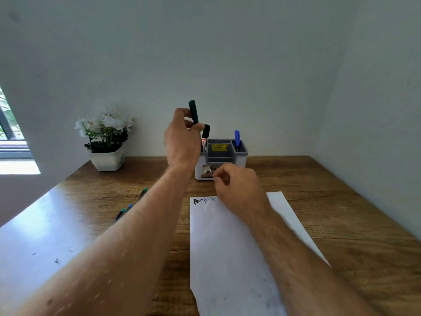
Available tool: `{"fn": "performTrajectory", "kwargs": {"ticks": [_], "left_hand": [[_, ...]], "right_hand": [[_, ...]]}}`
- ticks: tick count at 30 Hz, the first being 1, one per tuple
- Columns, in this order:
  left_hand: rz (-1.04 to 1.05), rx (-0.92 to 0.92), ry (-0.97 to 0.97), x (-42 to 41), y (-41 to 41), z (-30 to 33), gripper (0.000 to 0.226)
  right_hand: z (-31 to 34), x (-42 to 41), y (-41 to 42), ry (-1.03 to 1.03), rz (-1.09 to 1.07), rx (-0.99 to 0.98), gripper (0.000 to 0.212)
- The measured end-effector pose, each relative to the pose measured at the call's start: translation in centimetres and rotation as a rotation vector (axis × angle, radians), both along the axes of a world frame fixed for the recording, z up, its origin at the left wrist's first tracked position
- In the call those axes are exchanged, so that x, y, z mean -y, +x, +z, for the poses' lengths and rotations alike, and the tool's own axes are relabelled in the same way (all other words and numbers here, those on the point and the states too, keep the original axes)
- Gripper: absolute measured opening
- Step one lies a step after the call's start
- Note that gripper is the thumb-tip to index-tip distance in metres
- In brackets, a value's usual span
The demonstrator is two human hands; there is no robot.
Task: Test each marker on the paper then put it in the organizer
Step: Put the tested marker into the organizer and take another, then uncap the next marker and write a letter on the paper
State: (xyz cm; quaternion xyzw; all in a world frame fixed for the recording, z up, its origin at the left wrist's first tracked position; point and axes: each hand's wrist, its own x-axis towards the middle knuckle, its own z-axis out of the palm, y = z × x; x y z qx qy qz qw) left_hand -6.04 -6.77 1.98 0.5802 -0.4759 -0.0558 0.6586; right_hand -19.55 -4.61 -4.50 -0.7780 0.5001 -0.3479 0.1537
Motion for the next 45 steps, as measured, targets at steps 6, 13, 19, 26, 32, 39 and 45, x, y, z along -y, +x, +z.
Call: {"fn": "performTrajectory", "kwargs": {"ticks": [6,13,19,26,32,39,45], "left_hand": [[0.086,0.101,0.222,2.0,0.7,-1.3,0.027],[0.169,0.236,0.418,2.9,0.4,-1.0,0.028],[0.198,0.240,0.405,2.8,0.1,-0.9,0.031],[0.175,0.265,0.351,1.0,-0.3,-1.6,0.008],[0.278,0.416,0.352,-2.9,-0.3,-1.7,0.013],[0.314,0.691,0.990,-7.1,1.9,-1.0,0.021],[0.231,0.696,1.247,-7.1,2.9,-1.2,0.043]], "right_hand": [[-0.2,0.0,0.3,-0.036,0.031,-0.039,0.017],[-0.2,0.4,0.4,-0.008,0.015,-0.062,0.020],[-0.3,0.5,0.4,-0.003,0.005,-0.067,0.018],[-0.4,0.5,0.5,-0.021,0.012,-0.074,0.018],[-0.1,0.2,0.3,-0.012,0.015,-0.075,0.017],[0.3,-0.4,-0.2,-0.057,0.035,-0.056,0.012],[0.4,-0.5,-0.5,-0.067,0.057,-0.054,0.012]]}}
